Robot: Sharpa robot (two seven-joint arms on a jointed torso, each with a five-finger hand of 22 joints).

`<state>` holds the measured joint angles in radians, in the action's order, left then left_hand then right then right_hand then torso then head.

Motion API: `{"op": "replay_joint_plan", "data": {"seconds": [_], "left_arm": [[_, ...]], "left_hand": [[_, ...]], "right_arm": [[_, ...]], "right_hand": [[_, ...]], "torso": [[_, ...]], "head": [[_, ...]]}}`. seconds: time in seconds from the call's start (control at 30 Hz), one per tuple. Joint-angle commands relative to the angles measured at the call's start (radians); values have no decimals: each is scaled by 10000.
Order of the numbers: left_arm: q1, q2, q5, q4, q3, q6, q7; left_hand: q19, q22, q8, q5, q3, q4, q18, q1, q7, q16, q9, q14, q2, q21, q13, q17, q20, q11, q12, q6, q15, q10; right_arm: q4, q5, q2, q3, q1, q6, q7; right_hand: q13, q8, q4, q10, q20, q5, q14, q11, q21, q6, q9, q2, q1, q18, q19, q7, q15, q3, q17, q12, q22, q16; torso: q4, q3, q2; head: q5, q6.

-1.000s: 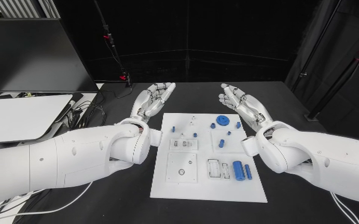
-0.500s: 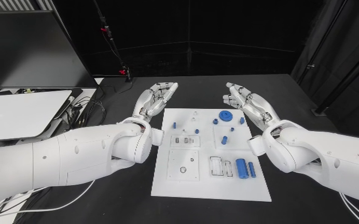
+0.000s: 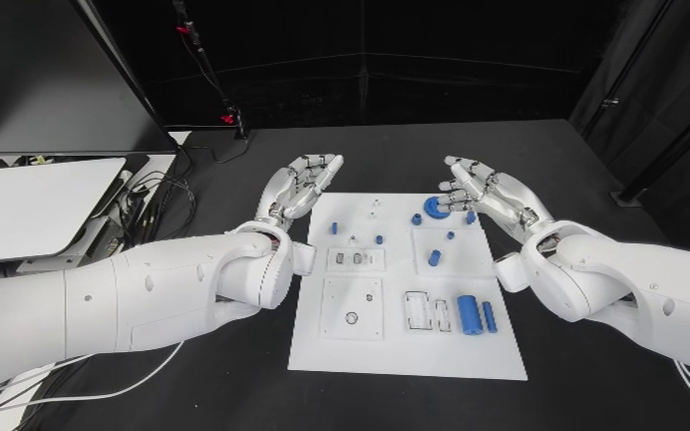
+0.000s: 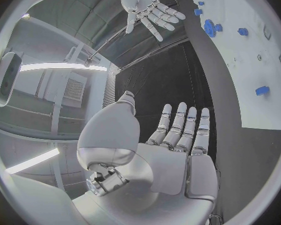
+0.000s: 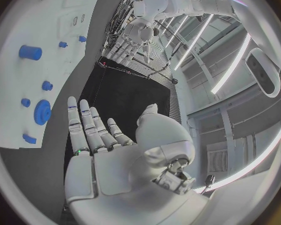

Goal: Assemble the parts on the task board

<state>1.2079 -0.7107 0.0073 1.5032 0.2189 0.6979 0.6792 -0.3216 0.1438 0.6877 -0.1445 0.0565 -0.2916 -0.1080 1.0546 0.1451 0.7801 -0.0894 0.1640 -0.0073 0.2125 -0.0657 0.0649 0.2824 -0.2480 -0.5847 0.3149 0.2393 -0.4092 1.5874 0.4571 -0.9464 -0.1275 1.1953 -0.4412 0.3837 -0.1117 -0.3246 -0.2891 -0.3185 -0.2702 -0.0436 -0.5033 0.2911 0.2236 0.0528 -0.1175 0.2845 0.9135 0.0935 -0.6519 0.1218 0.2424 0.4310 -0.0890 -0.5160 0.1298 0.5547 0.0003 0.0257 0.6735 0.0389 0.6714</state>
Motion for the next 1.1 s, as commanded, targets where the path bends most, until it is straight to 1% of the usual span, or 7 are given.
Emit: {"op": "replay_joint_plan", "data": {"seconds": [0.03, 0.67, 0.77, 0.9, 1.0, 1.03, 1.1], "left_arm": [[27, 12, -65, 48, -12, -155, 3439], [43, -36, -65, 175, -13, -185, 3408], [44, -39, -66, 189, -12, -160, 3427], [49, -22, -66, 194, -12, -153, 3435], [55, -28, -67, 207, -13, -151, 3431], [56, -30, -67, 209, -13, -151, 3429], [59, -25, -67, 205, -13, -153, 3431]], "left_hand": [[-50, 14, 62, -40, 10, -19, -43, 26, 1481, 56, 15, 40, 92, 39, -9, 12, 10, -74, -72, 55, 27, -25], [-85, 31, 79, -66, 11, -15, -47, 59, 1485, 71, 32, 71, 149, 78, -7, 10, 23, -76, -96, 80, 36, -45], [-151, 60, 92, -71, 20, -14, -50, 79, 1485, 82, 40, 97, 166, 130, -7, 10, 35, -77, -112, 101, 43, -61], [-171, 68, 102, -74, 29, -12, -53, 98, 1484, 91, 47, 119, 179, 150, -8, 10, 41, -77, -126, 119, 46, -77], [-181, 72, 106, -79, 32, -12, -55, 108, 1484, 96, 52, 131, 189, 161, -7, 10, 42, -76, -132, 127, 47, -84], [-184, 74, 106, -79, 32, -12, -55, 109, 1484, 96, 53, 132, 190, 164, -7, 9, 43, -76, -133, 128, 47, -84], [-200, 81, 108, -83, 34, -11, -56, 115, 1484, 98, 55, 137, 196, 176, -7, 9, 43, -76, -136, 131, 47, -87]], "right_arm": [[15, 389, -19, 17, 201, 411, -308], [-13, 881, -133, 17, 676, 610, -654], [-86, 1063, -114, 18, 790, 691, -698], [-254, 1354, -46, 18, 954, 899, -805], [-401, 1622, 41, 18, 1108, 1068, -860], [-438, 1748, 62, 18, 1144, 1111, -890], [-529, 2254, 115, 18, 1226, 1090, -1045]], "right_hand": [[24, -41, -14, -79, 20, -31, -189, 19, 45, 52, 17, 0, 73, 124, -133, 1664, -22, 201, 62, -44, -2, -33], [189, -262, -10, -311, 193, -33, -1403, -70, 183, 60, 74, -22, 232, 146, -922, 1612, -183, 225, 221, -170, -42, -196], [184, -521, 8, -681, 285, -42, -2377, -222, 491, 204, 27, -16, 354, 278, -1579, 1571, -418, 192, 97, -343, 73, 143], [273, -1006, 69, -1571, 601, -76, -5699, -880, 1925, 561, -13, -14, 915, 820, -3935, 1138, -1274, -22, -569, -553, 712, 1625], [456, -1146, 139, -1904, 969, -527, -7901, -1229, 3767, 698, 108, -33, 1817, 856, -5595, 685, -1664, -469, -2014, -504, 1732, 4023], [466, -1224, 118, -2016, 1055, -605, -8487, -1234, 4249, 764, 124, -57, 1982, 863, -5859, 584, -1732, -530, -3581, -527, 2026, 5214], [525, -1511, -59, -2366, 1156, -896, -9413, -1329, 7747, 1122, 242, -102, 2746, 396, -6731, 538, -1828, -788, -8032, -512, 5680, 8078]], "torso": [[29, 53, 246], [202, 141, 569], [230, 145, 590], [267, 128, 590], [234, 124, 567], [234, 124, 569], [222, 121, 531]], "head": [[36, 27], [-74, 1], [-94, 40], [-131, 52], [-75, 105], [-69, 108], [-31, 165]]}}
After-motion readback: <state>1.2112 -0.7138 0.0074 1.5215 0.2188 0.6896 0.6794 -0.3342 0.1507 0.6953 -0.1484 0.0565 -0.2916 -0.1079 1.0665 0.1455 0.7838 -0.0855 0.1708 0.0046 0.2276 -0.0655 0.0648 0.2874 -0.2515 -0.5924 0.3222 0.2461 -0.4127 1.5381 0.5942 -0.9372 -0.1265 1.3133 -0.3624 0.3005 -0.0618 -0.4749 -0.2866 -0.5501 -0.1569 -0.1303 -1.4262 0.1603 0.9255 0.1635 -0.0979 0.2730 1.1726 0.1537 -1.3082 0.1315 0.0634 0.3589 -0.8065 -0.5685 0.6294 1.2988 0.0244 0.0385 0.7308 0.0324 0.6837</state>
